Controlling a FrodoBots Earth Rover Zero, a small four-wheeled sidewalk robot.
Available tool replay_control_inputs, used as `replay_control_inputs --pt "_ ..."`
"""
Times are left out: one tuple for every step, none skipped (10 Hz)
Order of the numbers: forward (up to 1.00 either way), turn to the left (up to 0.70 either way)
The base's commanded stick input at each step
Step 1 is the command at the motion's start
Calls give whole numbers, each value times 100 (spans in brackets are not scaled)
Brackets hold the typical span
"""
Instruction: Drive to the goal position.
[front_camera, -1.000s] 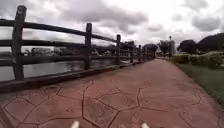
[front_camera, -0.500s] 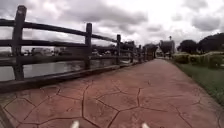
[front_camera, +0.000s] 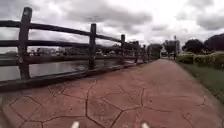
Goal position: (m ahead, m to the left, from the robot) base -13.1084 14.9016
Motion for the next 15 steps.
replay_control_inputs --pt "0 70" --pt "0 70" --pt "0 70" --pt "0 70" --pt "0 70" --pt "0 70" --pt "0 70" --pt "0 70" --pt "0 70" --pt "0 70" --pt "0 70" --pt "0 70" --pt "0 70" --pt "0 70" --pt "0 70"
